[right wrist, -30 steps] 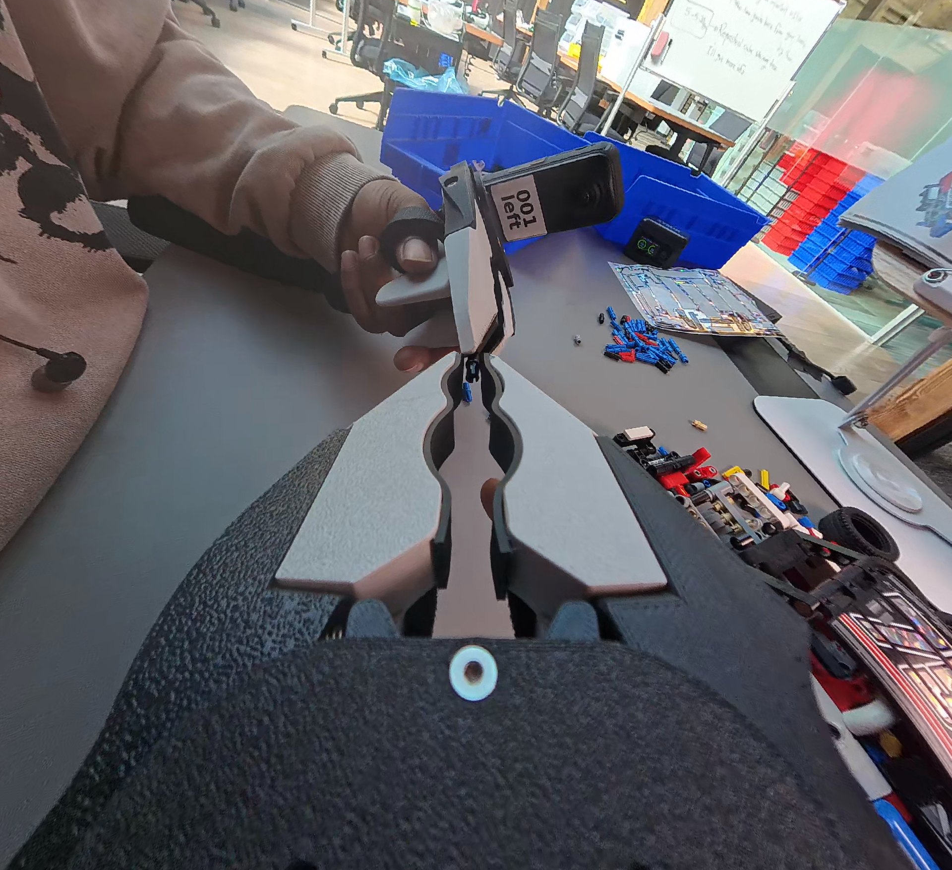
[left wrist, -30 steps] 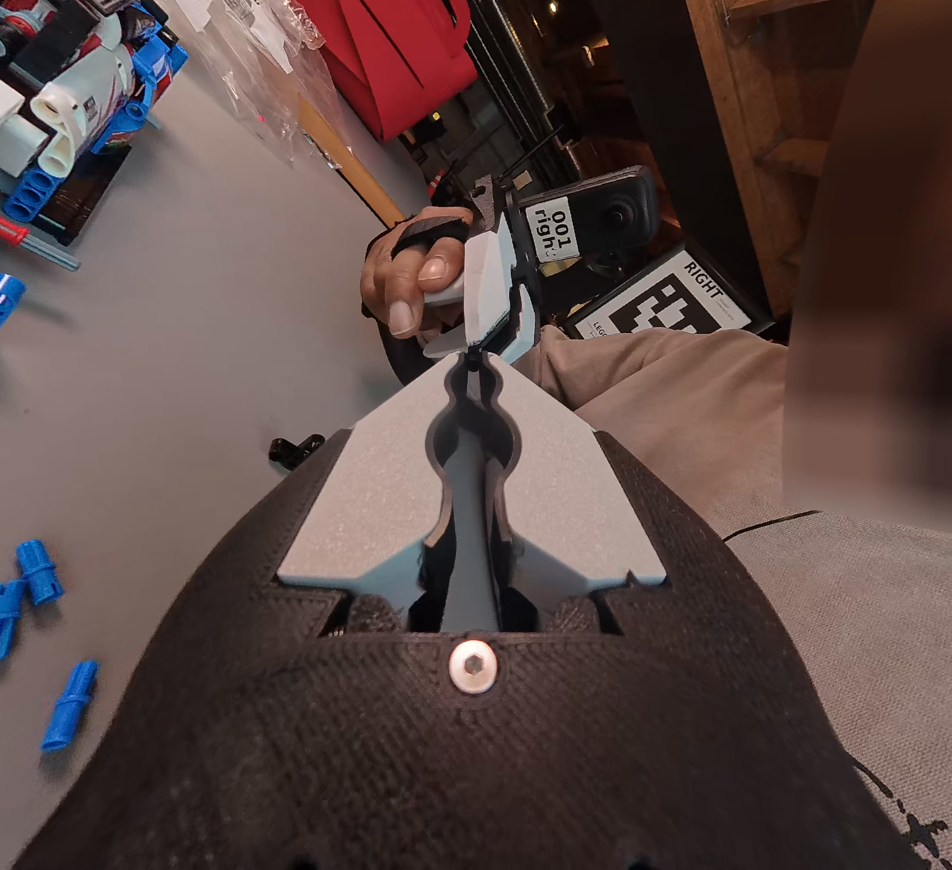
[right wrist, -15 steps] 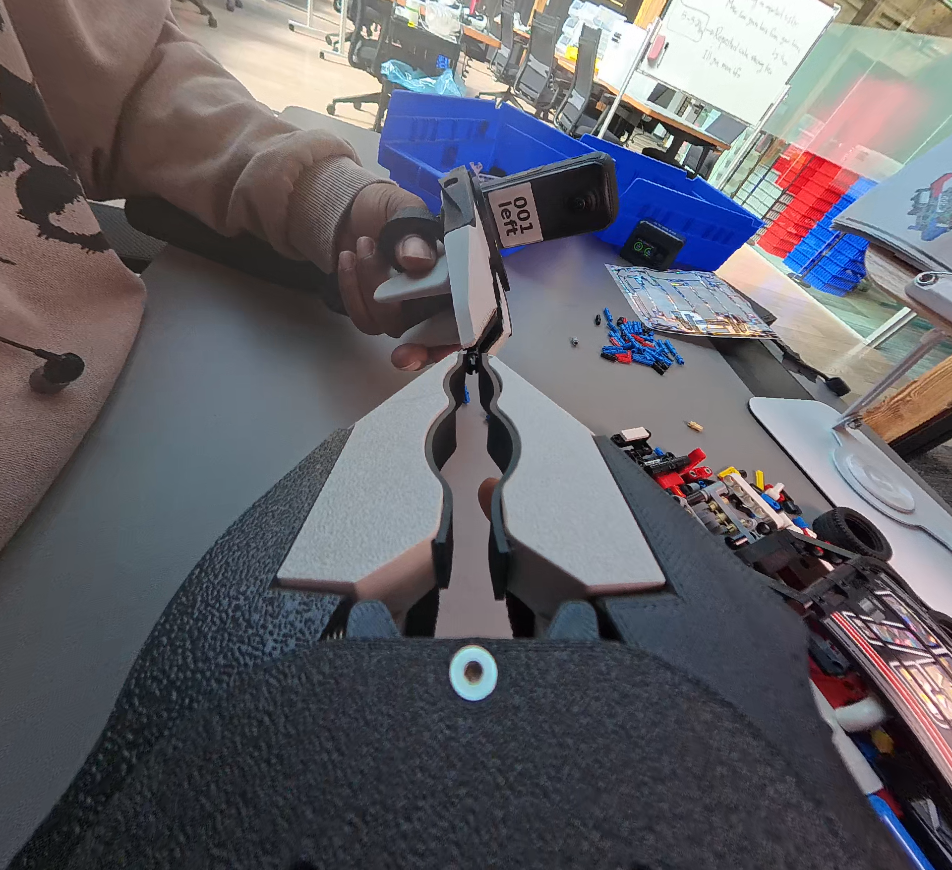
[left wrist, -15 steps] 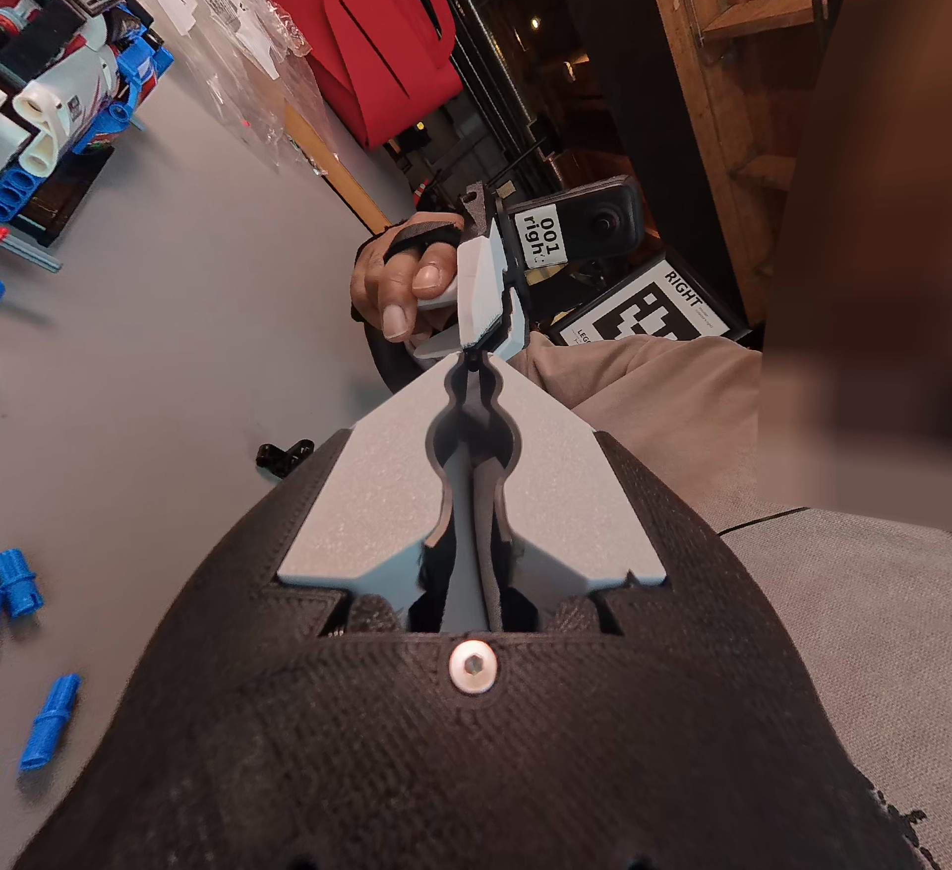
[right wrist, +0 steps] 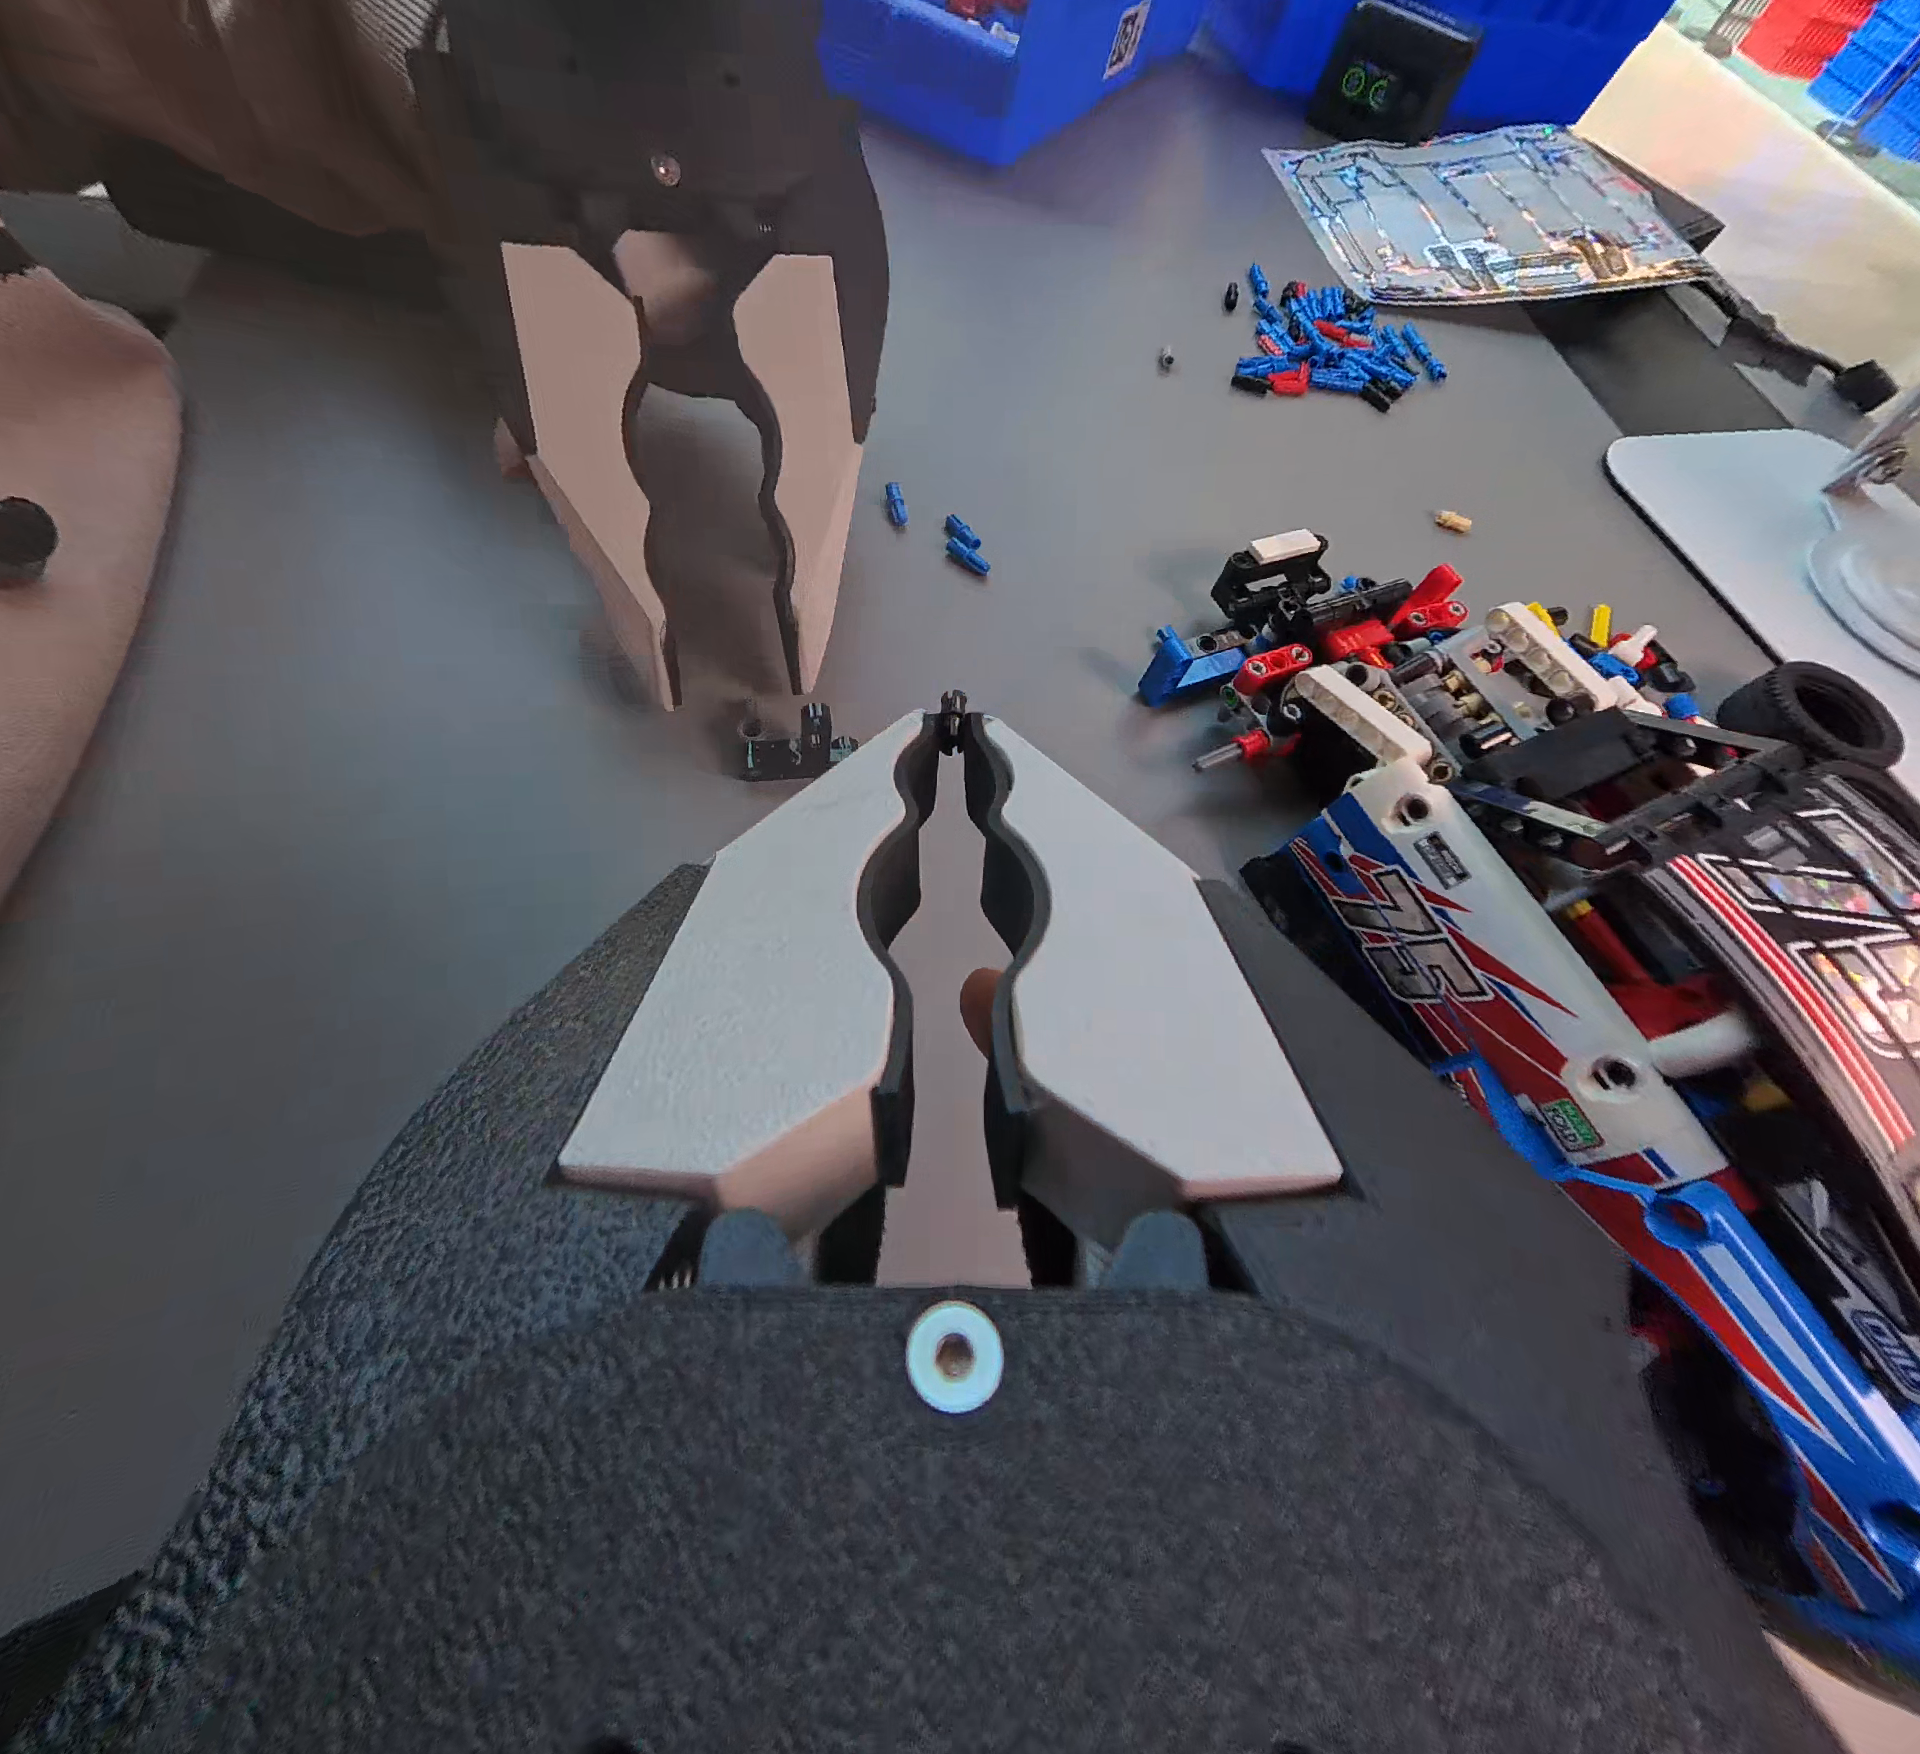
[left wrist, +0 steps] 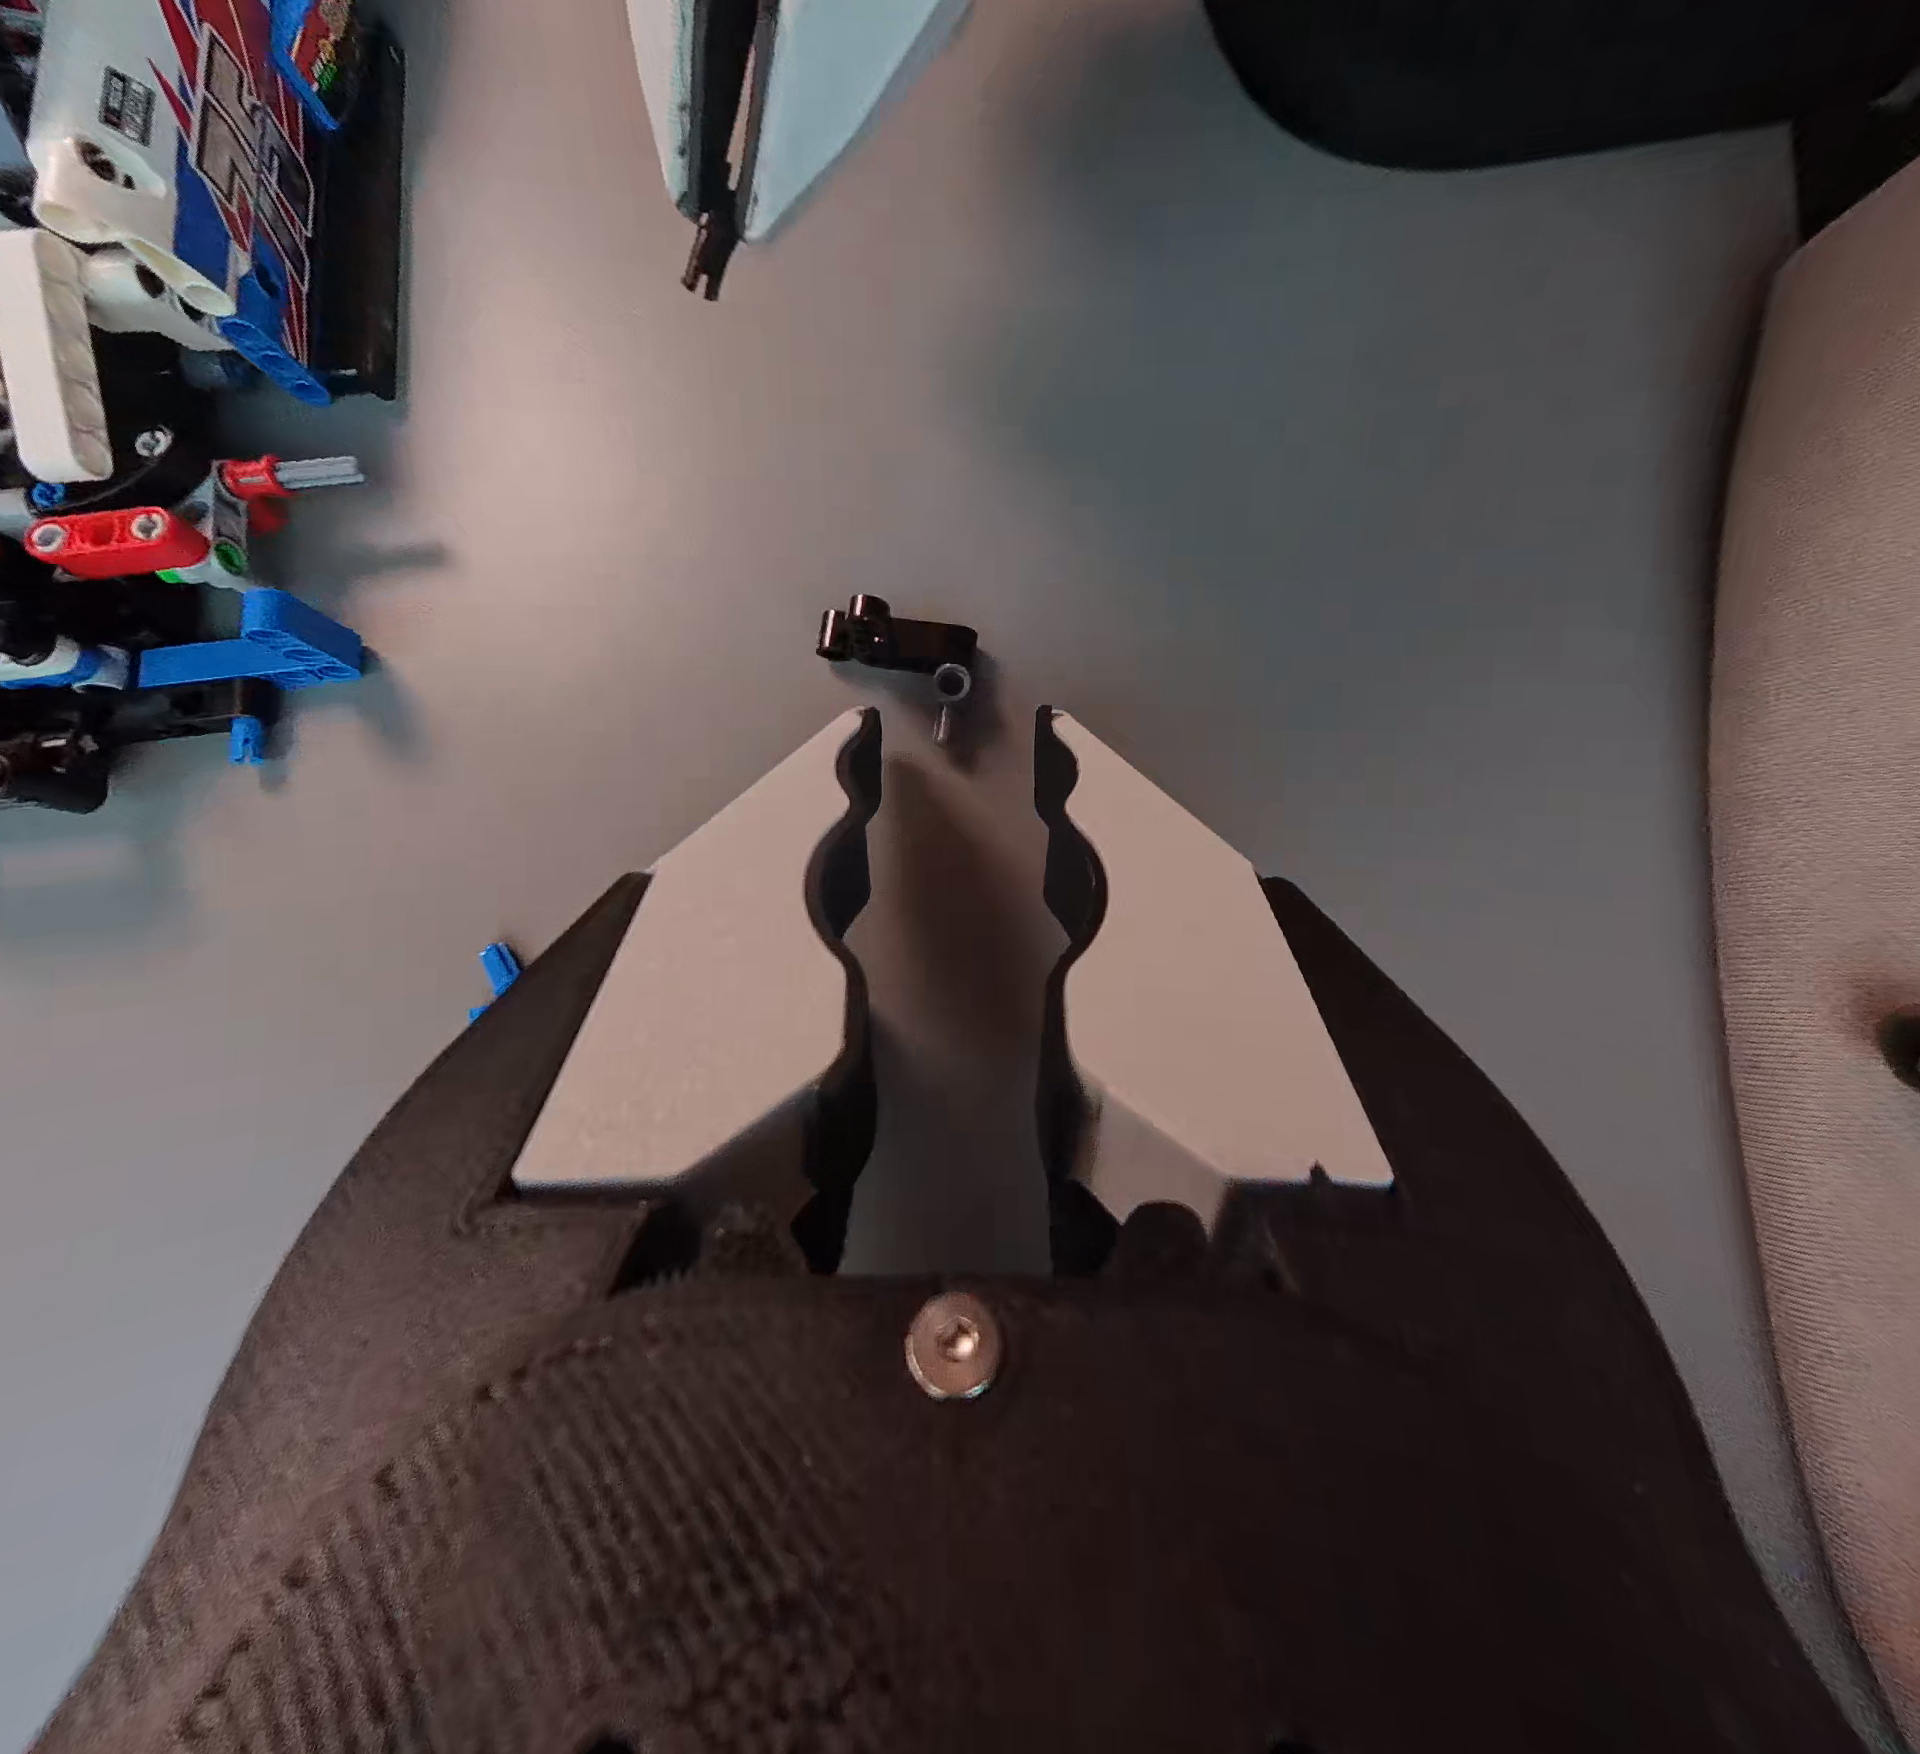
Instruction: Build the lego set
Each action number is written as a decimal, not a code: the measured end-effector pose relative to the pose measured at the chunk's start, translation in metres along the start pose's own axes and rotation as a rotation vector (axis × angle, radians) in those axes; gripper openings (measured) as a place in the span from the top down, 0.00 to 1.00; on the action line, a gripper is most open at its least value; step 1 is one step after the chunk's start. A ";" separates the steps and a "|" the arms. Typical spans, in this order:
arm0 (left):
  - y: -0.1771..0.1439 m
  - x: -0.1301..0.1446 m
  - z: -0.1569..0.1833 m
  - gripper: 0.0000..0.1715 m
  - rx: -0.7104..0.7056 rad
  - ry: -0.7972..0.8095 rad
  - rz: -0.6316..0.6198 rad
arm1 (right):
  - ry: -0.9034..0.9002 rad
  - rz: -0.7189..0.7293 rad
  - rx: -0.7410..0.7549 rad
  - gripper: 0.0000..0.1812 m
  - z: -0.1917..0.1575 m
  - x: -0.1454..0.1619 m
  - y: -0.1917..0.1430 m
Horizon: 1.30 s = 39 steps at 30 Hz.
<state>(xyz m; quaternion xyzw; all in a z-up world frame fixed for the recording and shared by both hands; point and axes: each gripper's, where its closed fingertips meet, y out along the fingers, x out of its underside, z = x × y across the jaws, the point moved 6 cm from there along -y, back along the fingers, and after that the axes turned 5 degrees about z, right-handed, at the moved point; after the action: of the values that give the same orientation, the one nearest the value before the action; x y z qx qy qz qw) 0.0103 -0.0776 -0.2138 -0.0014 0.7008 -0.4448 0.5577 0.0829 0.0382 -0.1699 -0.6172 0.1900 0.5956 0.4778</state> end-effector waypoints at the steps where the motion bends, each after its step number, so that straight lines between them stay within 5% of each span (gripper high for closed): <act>1: 0.002 0.000 0.000 0.83 -0.026 0.022 -0.012 | -0.005 -0.012 -0.005 0.99 -0.001 0.001 0.001; 7: 0.009 -0.004 0.000 0.85 -0.061 0.053 -0.052 | -0.006 -0.053 -0.039 0.99 -0.006 0.007 0.004; 12: 0.012 -0.005 -0.001 0.96 -0.069 0.102 -0.048 | 0.009 -0.045 -0.080 0.99 -0.011 0.007 0.004; 20: -0.008 -0.022 -0.009 0.97 -0.051 0.072 0.291 | 0.030 -0.021 -0.095 0.99 -0.018 0.004 0.014; 39: -0.020 -0.032 0.003 0.97 -0.147 0.346 0.357 | 0.262 0.107 -0.218 0.99 -0.017 -0.007 0.007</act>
<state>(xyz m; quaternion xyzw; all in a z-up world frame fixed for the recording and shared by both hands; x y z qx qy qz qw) 0.0147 -0.0756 -0.1768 0.1580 0.8054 -0.2809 0.4974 0.0845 0.0189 -0.1689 -0.7266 0.2174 0.5518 0.3470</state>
